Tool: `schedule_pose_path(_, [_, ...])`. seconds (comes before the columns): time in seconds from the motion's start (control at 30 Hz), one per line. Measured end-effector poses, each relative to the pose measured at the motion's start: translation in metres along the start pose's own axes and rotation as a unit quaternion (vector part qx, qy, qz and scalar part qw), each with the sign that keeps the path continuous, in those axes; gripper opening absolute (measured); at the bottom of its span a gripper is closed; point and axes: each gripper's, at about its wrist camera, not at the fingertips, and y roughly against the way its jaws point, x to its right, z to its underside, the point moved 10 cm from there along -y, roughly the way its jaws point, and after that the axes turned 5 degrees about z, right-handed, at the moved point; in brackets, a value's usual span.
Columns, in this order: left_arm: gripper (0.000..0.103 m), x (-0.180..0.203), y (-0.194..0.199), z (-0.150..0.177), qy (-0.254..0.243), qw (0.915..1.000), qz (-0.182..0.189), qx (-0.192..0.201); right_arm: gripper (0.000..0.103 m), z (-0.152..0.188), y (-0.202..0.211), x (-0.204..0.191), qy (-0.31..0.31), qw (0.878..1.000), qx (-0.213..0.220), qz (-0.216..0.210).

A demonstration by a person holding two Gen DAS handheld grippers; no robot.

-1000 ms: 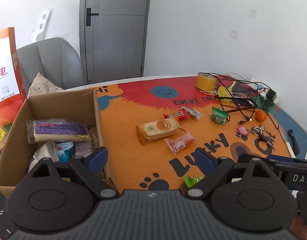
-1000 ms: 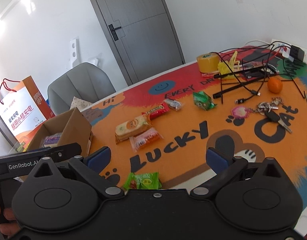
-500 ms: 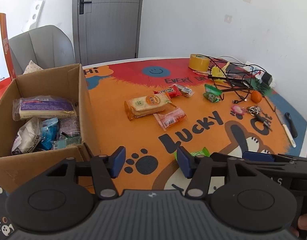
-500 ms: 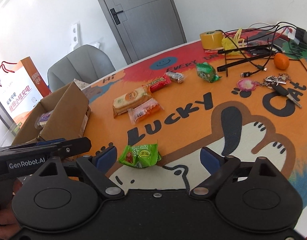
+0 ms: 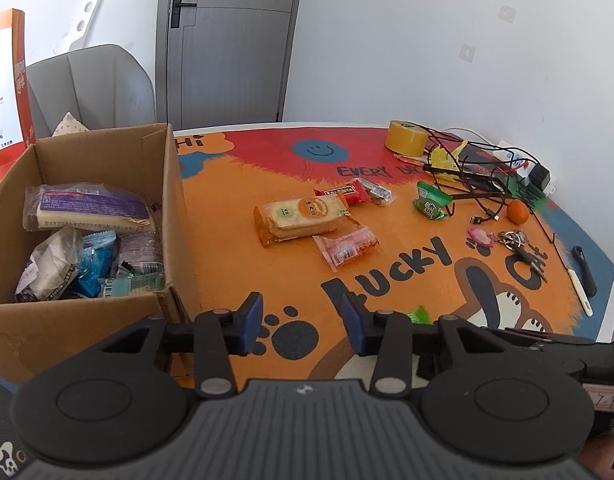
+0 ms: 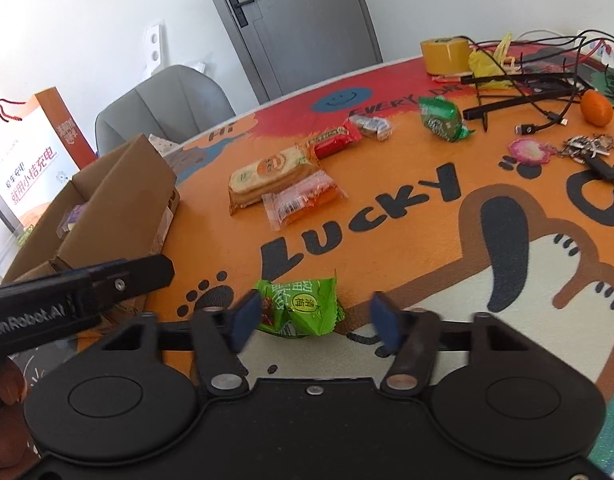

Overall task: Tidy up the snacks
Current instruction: 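Grasp the green candy with the right tool while the left tool grasps the pink candy stick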

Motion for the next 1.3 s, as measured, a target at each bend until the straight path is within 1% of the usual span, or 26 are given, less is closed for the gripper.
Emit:
schedule_pose_path(0.03, [0.043, 0.001, -0.001, 0.0, 0.0, 1.0, 0.001, -0.001, 0.033, -0.001, 0.0, 0.001, -0.001, 1.0, 0.006, 0.001])
schedule_pose_path(0.1, [0.043, 0.003, -0.005, -0.001, 0.0, 1.0, 0.003, -0.004, 0.031, -0.001, -0.001, 0.004, -0.015, 1.0, 0.005, -0.013])
schedule_pose_path(0.2, [0.045, 0.008, -0.013, -0.003, -0.005, 1.0, 0.003, -0.005, 0.03, -0.004, 0.001, 0.012, -0.015, 1.0, 0.016, 0.0])
schedule_pose_path(0.3, [0.047, 0.012, -0.023, -0.004, -0.005, 0.9999, 0.005, -0.011, 0.03, -0.006, 0.002, 0.023, -0.027, 0.999, 0.02, 0.005])
schedule_pose_path(0.37, [0.053, 0.016, -0.029, -0.006, -0.007, 0.9998, 0.009, -0.015, 0.03, -0.009, 0.002, 0.029, -0.031, 0.999, 0.023, 0.009])
schedule_pose_path(0.43, [0.063, 0.019, -0.034, -0.009, -0.015, 0.9998, 0.008, -0.012, 0.03, -0.01, 0.002, 0.035, -0.037, 0.999, 0.024, 0.011])
schedule_pose_path(0.53, [0.069, 0.023, -0.042, -0.015, -0.035, 0.9994, -0.004, -0.001, 0.03, -0.013, 0.002, 0.042, -0.046, 0.999, 0.026, 0.014])
schedule_pose_path(0.8, [0.07, 0.025, -0.073, -0.026, -0.063, 0.9976, -0.026, -0.015, 0.03, -0.019, 0.0, 0.057, -0.06, 0.997, 0.032, 0.024])
schedule_pose_path(1.07, [0.07, 0.029, -0.101, -0.03, -0.083, 0.9956, -0.035, -0.025, 0.032, -0.024, 0.001, 0.079, -0.082, 0.995, 0.04, 0.032])
schedule_pose_path(1.3, [0.07, 0.032, -0.118, -0.029, -0.094, 0.9943, -0.038, -0.032, 0.037, -0.028, 0.003, 0.09, -0.093, 0.994, 0.048, 0.04])
